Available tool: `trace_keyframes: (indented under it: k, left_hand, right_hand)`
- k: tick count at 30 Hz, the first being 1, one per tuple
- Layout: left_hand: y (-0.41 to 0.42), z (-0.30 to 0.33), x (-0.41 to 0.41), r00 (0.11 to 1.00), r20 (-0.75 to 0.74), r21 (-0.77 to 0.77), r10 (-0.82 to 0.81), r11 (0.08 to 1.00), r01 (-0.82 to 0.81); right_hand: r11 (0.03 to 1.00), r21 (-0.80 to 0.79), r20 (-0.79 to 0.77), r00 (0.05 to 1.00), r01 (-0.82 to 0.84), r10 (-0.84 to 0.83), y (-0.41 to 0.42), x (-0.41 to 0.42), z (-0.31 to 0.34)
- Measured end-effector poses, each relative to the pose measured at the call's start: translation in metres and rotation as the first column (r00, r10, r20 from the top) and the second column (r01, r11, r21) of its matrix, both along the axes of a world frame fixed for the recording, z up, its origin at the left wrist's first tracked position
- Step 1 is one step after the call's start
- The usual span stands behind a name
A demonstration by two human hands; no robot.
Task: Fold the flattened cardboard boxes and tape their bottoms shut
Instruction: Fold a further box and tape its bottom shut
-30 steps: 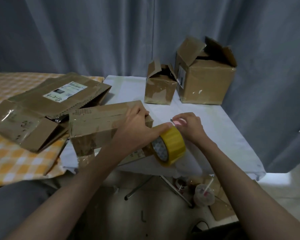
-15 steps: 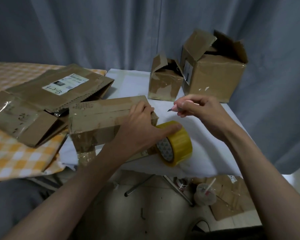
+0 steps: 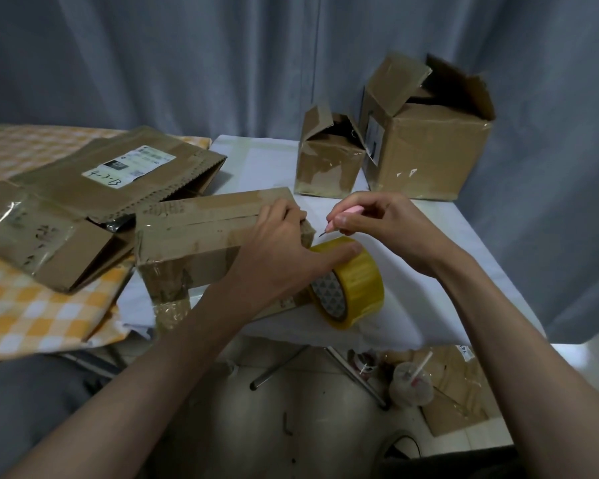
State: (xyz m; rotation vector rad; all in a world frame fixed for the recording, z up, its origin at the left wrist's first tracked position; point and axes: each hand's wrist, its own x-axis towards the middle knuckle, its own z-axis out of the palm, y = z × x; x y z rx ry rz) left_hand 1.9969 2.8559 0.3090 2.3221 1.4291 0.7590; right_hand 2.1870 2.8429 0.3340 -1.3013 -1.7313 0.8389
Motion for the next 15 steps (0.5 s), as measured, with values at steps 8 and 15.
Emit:
trace_keyframes:
  k: [8, 15]
  left_hand:
    - [0.0, -0.002, 0.0, 1.0, 0.005, -0.016, 0.001, 1.0, -0.001]
    - [0.003, -0.001, 0.0, 1.0, -0.027, 0.002, 0.003, 1.0, -0.003]
  right_hand:
    - [0.998, 0.006, 0.17, 0.984, 0.06, -0.06, 0.007, 0.003, -0.001]
    - [0.942, -0.006, 0.376, 0.873, 0.336, -0.309, 0.019, 0.026, -0.031]
